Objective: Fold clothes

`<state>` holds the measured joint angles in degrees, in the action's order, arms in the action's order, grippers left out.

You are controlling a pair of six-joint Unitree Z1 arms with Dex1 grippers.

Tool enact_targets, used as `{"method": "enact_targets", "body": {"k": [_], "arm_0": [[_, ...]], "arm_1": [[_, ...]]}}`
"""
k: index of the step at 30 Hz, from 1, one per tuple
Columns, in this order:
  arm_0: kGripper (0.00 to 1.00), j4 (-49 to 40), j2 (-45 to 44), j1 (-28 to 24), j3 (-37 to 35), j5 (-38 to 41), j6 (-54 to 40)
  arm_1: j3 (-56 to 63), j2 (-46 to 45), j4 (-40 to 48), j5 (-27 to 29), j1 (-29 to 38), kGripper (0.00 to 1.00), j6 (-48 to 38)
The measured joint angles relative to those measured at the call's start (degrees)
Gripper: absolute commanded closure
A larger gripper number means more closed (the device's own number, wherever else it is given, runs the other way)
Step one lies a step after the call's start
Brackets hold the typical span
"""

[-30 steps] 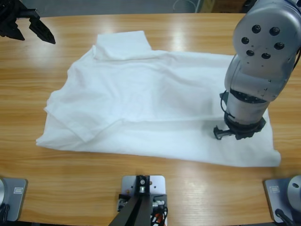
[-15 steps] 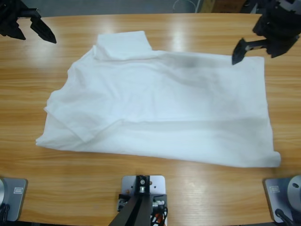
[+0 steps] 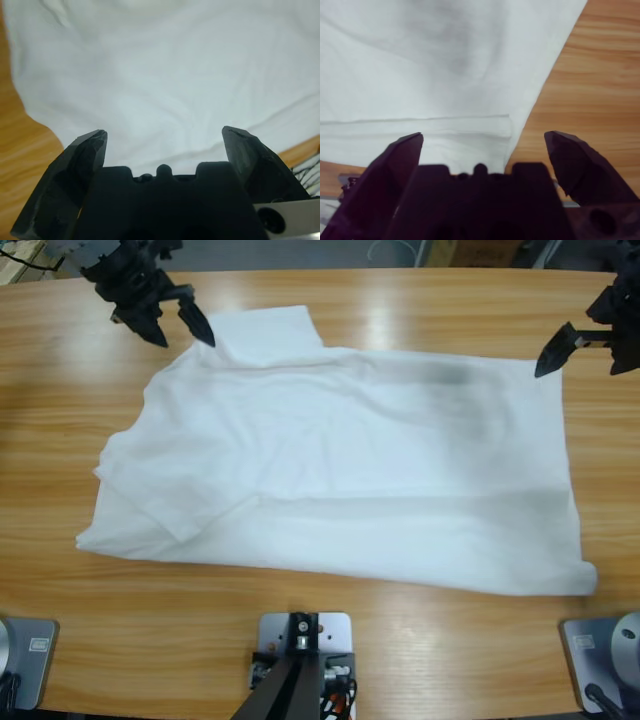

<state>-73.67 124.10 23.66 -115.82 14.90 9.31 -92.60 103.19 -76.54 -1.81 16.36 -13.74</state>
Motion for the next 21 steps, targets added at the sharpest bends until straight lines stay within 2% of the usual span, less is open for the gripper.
{"method": "enact_targets", "body": {"k": [3, 7, 13, 16, 21], "arm_0": [[0.101, -0.1, 3.1, -3.0, -5.9, 1.3, 0.0], [0.101, -0.4, 7.4, -6.9, -16.5, 7.4, 0.0], [0.101, -2.7, 16.2, -9.9, -29.8, 12.5, 2.4], [0.103, -3.6, 19.8, -10.9, -33.1, 14.3, 4.7], [0.105, -6.6, 22.6, -11.2, -34.0, 14.4, 7.3]], "arm_1": [[-1.0, 0.2, 0.5, -1.1, -1.8, 0.013, 1.6], [-4.4, 0.9, 0.5, -2.2, -4.5, 0.013, 4.1], [-5.4, 2.9, 0.5, -3.4, -5.5, 0.015, 5.6], [-5.4, 3.6, 0.5, -3.6, -5.5, 0.018, 5.8], [-5.3, 4.7, 0.9, -3.8, -5.5, 0.018, 5.8]]}}
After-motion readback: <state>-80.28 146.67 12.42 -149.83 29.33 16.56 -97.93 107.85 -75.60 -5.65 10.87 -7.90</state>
